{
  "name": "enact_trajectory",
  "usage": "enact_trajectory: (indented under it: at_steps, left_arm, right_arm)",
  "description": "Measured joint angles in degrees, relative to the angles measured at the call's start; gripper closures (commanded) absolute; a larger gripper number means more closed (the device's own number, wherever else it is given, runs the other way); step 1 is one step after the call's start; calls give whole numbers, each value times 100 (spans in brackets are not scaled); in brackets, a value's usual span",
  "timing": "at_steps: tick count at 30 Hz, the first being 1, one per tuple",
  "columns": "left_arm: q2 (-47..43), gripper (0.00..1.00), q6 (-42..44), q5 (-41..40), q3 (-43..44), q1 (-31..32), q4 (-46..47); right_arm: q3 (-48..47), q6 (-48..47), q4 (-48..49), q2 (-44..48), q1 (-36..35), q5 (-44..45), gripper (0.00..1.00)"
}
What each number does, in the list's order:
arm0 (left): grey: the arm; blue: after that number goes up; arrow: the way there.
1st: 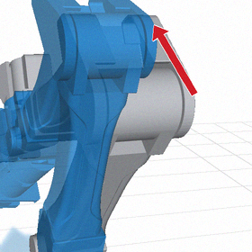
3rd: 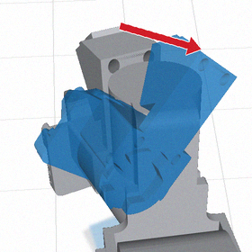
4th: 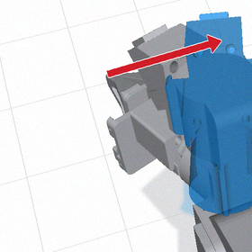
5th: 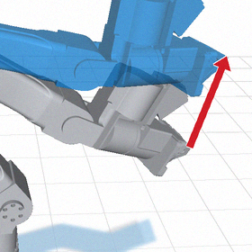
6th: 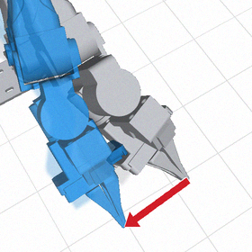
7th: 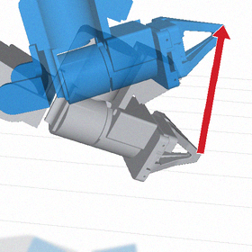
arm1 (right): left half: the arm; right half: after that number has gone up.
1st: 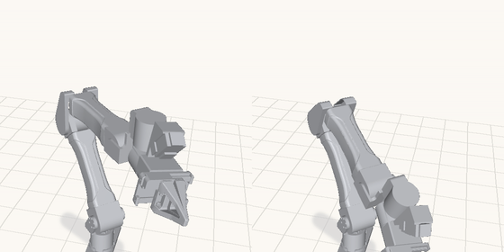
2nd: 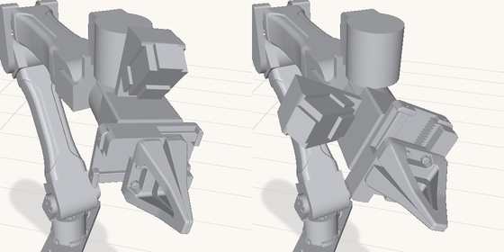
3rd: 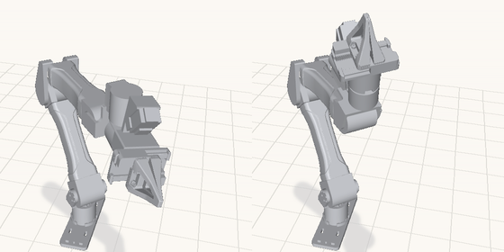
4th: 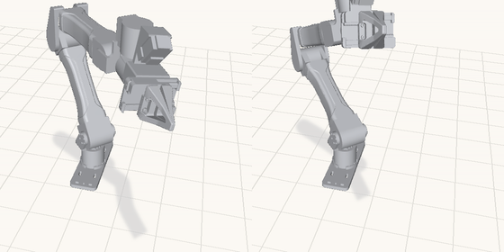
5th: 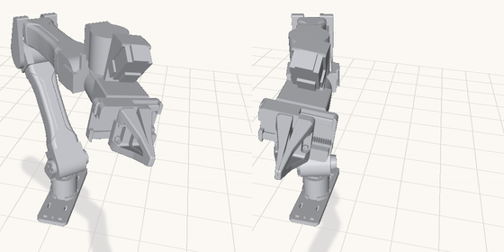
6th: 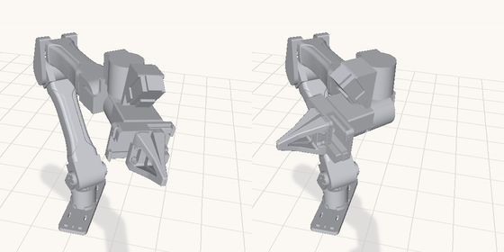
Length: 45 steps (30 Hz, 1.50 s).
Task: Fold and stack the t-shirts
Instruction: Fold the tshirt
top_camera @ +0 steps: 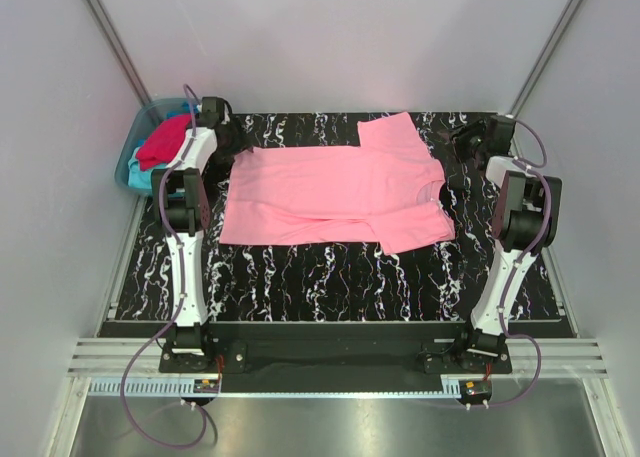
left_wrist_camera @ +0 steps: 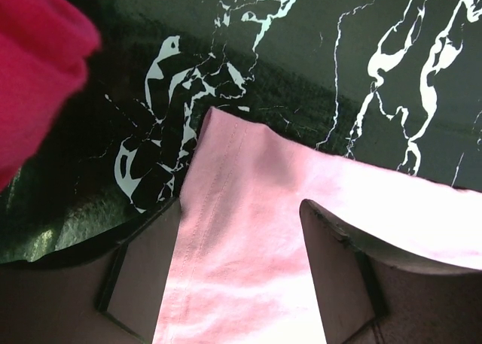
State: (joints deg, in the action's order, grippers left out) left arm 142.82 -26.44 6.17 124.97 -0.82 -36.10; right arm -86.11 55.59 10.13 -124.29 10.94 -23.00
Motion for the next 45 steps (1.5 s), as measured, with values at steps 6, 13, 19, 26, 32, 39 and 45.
enact_trajectory:
  at_steps: [6,13,19,26,32,39,45]
  left_arm:
    - [0,28,9,98,2,-46,74]
    - [7,33,-35,343,105,-140,66]
    - [17,33,-52,400,122,-166,63]
    - [17,33,-46,409,122,-166,61]
    - [20,33,-48,413,129,-166,61]
    - [20,33,-48,415,131,-166,59]
    - [20,33,-44,415,129,-166,59]
  right_arm:
    - [0,26,118,0,9,-52,44]
    - [-24,68,118,0,26,-59,44]
    - [-632,11,-85,-295,105,-83,44]
    - [-3134,-455,-1989,-1784,275,-46,41]
    - [-4931,-721,-3462,-3021,308,-376,40]
    - [-5532,-922,-4175,-3279,175,-739,39]
    - [-5611,-984,-4358,-3331,-4,-1027,39]
